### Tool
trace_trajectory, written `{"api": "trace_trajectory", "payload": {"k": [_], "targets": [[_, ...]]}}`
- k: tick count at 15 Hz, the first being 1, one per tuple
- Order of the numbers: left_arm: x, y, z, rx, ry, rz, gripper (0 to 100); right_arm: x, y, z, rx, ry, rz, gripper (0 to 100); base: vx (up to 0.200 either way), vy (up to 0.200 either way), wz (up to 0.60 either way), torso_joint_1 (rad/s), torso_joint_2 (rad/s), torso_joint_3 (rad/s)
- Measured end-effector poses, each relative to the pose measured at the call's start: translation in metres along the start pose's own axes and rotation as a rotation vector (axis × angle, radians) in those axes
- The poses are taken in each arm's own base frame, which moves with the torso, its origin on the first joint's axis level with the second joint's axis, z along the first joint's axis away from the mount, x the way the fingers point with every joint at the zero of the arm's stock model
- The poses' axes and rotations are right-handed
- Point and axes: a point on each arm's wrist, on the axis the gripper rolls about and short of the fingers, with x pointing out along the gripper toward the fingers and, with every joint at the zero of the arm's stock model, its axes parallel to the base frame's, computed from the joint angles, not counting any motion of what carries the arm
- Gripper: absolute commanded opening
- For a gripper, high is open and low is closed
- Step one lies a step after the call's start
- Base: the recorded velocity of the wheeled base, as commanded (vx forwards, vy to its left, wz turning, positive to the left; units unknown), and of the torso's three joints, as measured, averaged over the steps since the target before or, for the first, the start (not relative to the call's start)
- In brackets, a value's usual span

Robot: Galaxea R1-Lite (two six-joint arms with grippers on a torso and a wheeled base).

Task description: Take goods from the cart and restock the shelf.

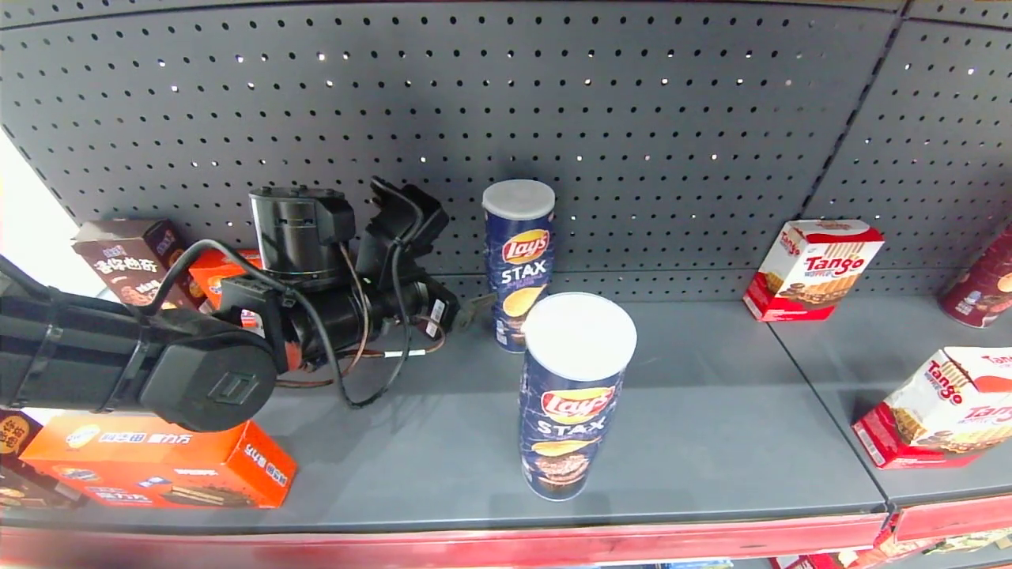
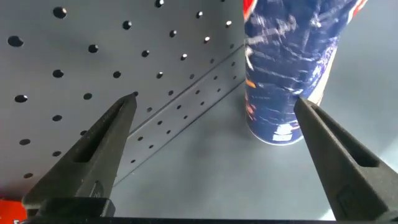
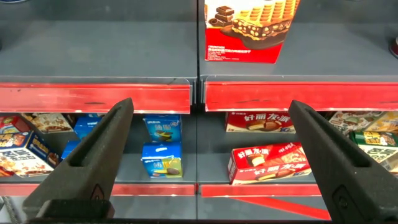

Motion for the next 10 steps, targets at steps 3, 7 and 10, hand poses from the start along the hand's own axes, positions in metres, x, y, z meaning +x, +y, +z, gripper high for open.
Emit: {"api": "trace_trajectory", "payload": {"k": [3,7,10], "targets": [[0.003,0.001,-0.002,-0.004,0.006,0.003,100,0.000,0.000,0.000,0.000,0.000,0.000,100,0.000,0.000,0.00,0.000,0.00,0.000],[0.001,0.000,-0.007,-0.008,0.023,-0.002,100,0.000,0.000,0.000,0.000,0.000,0.000,100,0.000,0.000,0.00,0.000,0.00,0.000],[-0.009,0.000,-0.005,-0.001,0.017,0.032,100,0.000,0.000,0.000,0.000,0.000,0.000,100,0.000,0.000,0.00,0.000,0.00,0.000]]}}
